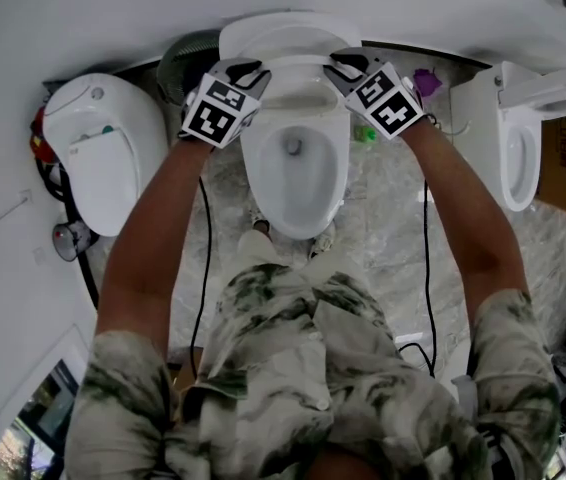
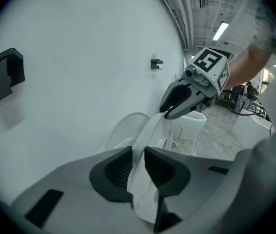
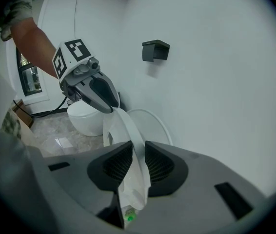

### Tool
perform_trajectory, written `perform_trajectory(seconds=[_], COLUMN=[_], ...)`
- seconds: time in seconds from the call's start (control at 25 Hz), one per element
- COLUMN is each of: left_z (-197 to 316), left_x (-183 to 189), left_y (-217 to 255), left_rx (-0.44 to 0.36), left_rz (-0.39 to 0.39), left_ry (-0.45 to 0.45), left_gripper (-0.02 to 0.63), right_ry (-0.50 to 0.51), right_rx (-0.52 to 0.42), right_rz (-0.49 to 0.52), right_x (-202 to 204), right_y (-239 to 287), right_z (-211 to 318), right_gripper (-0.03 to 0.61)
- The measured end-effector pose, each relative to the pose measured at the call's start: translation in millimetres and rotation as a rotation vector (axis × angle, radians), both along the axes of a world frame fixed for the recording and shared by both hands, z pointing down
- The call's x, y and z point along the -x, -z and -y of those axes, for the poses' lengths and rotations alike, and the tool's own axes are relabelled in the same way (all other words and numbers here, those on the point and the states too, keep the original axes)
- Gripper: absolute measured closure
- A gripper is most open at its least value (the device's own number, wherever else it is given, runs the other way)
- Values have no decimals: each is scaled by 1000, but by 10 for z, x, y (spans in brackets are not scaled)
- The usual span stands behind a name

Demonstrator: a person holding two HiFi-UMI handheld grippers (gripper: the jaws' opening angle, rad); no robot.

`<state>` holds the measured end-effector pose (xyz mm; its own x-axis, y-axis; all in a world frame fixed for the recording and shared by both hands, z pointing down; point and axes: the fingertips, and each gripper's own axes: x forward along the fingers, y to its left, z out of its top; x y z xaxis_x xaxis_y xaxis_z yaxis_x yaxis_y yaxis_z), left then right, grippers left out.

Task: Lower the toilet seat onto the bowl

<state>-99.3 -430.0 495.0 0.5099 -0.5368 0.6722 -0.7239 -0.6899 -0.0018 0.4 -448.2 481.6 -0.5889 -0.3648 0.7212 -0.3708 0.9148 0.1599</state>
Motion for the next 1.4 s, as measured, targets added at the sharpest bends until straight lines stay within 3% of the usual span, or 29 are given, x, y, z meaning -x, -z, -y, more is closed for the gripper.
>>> perform_trajectory(seconds=[1.4], left_z=[-966], left_x=[-232], left_y=[56], left_rx=[3], left_rz=[26], left_ry=[29], left_gripper=[512], right_ry=[103], right_rx=[-10], right_rz=[-23], right_x=[-230], right_y=[66], right_z=[-991], right_gripper=[471])
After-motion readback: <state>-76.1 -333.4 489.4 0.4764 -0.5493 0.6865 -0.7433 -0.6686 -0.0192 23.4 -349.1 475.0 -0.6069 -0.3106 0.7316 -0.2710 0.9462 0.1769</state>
